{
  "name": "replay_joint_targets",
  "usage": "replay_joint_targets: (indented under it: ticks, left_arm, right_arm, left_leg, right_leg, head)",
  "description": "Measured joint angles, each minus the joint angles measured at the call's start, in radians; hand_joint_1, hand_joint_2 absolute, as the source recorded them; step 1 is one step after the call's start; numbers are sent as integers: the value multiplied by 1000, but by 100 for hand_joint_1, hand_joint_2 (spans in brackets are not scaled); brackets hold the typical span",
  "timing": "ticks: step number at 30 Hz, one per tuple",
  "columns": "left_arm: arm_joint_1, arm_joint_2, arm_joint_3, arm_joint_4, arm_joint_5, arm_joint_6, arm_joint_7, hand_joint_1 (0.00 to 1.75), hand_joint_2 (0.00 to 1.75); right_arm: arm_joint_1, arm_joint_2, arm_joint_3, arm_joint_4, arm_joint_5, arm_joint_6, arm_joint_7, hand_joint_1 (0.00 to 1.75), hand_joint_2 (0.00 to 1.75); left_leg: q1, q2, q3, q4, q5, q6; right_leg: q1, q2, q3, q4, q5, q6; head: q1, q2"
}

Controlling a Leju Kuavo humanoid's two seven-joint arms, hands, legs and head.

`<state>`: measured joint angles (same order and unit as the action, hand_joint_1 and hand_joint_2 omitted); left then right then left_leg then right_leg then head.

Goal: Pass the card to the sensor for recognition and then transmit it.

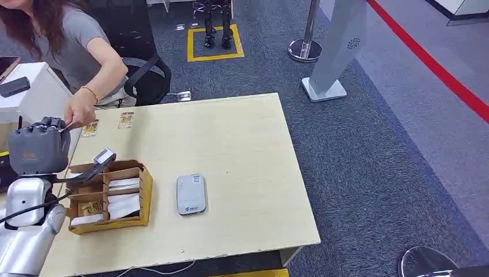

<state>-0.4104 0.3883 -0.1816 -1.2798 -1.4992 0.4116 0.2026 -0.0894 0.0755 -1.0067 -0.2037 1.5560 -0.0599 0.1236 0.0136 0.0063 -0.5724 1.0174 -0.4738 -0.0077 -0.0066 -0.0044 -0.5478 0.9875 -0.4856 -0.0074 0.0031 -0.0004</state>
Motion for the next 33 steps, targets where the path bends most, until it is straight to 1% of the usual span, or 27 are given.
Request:
replay_joint_targets:
  ticks: [6, 11, 12, 16, 21, 24, 27, 30, 33]
  left_arm:
    - [-12, -2, 0, 27, -1, 1, -2, 175, 175]
    - [-23, -5, 0, 48, 2, 14, -5, 175, 175]
    - [-24, -6, 0, 51, 2, 15, -5, 0, 175]
    - [-28, -8, 0, 61, 5, 23, -5, 0, 175]
    - [-22, -8, 0, 64, 19, 56, -6, 0, 175]
    - [9, -9, 0, 34, 38, 81, -18, 0, 175]
    - [60, -12, 0, -39, 58, 112, -33, 0, 175]
    - [134, -23, 0, -157, 106, 150, -62, 0, 175]
    - [202, -38, 0, -272, 235, 169, -123, 0, 175]
  right_arm:
    - [1, 0, 0, 0, -5, 1, 8, 0, 0]
    - [1, 0, 0, 0, -5, 1, 10, 0, 0]
    - [1, 0, 0, 0, -5, 1, 10, 0, 0]
    - [1, 0, 0, 0, -5, 1, 10, 0, 0]
    - [2, 0, 0, 0, -6, 0, 11, 0, 0]
    - [3, 0, 0, 0, -9, -1, 11, 0, 0]
    - [4, 0, 0, 0, -16, -2, 13, 0, 0]
    - [6, 0, 0, 0, -24, -2, 13, 0, 0]
    - [8, 0, 0, 0, -31, -2, 13, 0, 0]
  left_leg:
    - [0, 1, 0, 0, 0, 0]
    - [0, 1, 0, 0, 0, 0]
    - [0, 1, 0, 0, 0, 0]
    - [0, 0, 0, 0, 0, 0]
    - [0, 0, 0, 0, 0, 0]
    - [0, 0, 0, 0, 0, 0]
    - [0, 0, 0, 0, 0, 0]
    - [0, 1, -1, 0, -1, 0]
    - [0, 1, -1, 0, -1, 0]
  right_leg:
    - [0, 1, -1, 0, 0, 0]
    - [0, 1, -1, 0, 0, 0]
    - [0, 1, -1, 0, 0, 0]
    - [0, 1, 0, 0, 0, 0]
    - [0, 1, 0, 0, 0, 0]
    - [0, 1, 0, 0, 0, 0]
    - [0, 1, 0, 0, 0, 0]
    - [0, 1, -1, 0, 0, 0]
    - [0, 1, -1, -1, 0, 0]
  head:
    - [0, 0]
    - [0, 0]
    - [0, 0]
    - [0, 0]
    - [0, 0]
    - [0, 0]
    - [0, 0]
    - [0, 0]
    - [0, 0]
